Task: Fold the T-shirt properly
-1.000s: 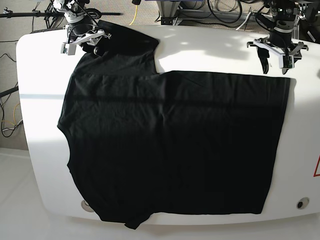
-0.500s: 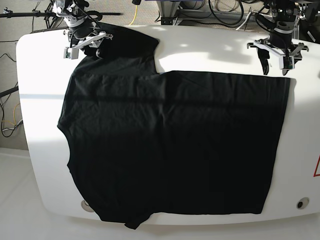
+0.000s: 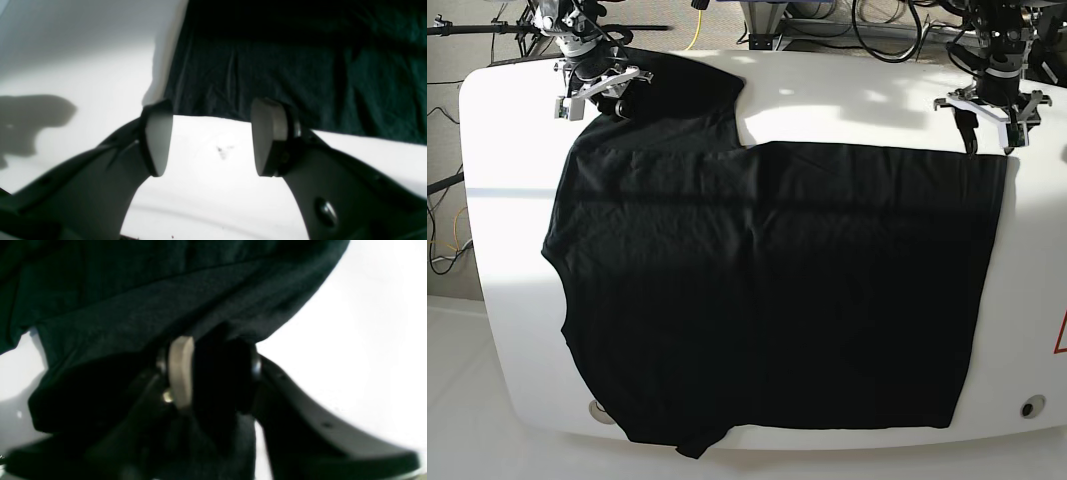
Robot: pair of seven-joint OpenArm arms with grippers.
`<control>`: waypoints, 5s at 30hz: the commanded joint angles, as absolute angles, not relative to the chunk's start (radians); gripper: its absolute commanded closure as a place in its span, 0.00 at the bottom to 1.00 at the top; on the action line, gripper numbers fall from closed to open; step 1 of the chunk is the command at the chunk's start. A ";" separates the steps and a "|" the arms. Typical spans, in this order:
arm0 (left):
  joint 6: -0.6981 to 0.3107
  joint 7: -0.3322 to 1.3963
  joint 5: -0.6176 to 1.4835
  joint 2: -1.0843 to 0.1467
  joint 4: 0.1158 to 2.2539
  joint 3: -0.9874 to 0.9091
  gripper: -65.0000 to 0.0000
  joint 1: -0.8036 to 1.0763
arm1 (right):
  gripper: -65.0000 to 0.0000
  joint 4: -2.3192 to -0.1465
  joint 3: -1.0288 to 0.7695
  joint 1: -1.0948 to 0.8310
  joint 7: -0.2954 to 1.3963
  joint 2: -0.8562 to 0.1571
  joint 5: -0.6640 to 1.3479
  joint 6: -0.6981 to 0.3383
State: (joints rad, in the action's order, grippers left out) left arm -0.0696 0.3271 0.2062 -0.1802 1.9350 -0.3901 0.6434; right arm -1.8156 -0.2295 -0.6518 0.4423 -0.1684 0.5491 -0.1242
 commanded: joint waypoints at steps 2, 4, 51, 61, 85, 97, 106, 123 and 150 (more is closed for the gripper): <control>-0.090 0.313 0.236 -0.188 1.924 -0.409 0.45 0.617 | 0.90 -1.821 -0.239 -0.657 0.469 -0.174 0.542 -0.123; -0.097 0.315 0.240 -0.189 1.914 -0.411 0.45 0.604 | 0.96 -1.821 -0.240 -0.655 0.469 -0.174 0.542 -0.122; -0.422 0.516 0.641 -0.380 1.428 -0.750 0.41 0.387 | 1.00 -1.814 -0.199 -0.653 0.510 -0.167 0.519 -0.136; -0.413 0.503 0.635 -0.375 1.403 -0.735 0.44 0.357 | 1.00 -1.816 -0.202 -0.659 0.512 -0.165 0.515 -0.138; -0.448 0.499 0.605 -0.344 1.390 -0.628 0.43 0.324 | 1.00 -1.814 -0.198 -0.660 0.519 -0.156 0.516 -0.148; -0.464 0.494 0.604 -0.338 1.385 -0.586 0.44 0.319 | 1.00 -1.815 -0.197 -0.659 0.515 -0.153 0.513 -0.154; -0.500 0.504 0.607 -0.325 1.373 -0.577 0.44 0.313 | 0.99 -1.814 -0.194 -0.660 0.511 -0.151 0.514 -0.157; -0.516 0.516 0.601 -0.316 1.356 -0.574 0.43 0.308 | 0.99 -1.814 -0.193 -0.659 0.505 -0.152 0.511 -0.169; -0.532 0.483 0.578 -0.315 1.390 -0.577 1.00 0.311 | 1.00 -1.830 -0.210 -0.654 0.497 -0.141 0.509 -0.183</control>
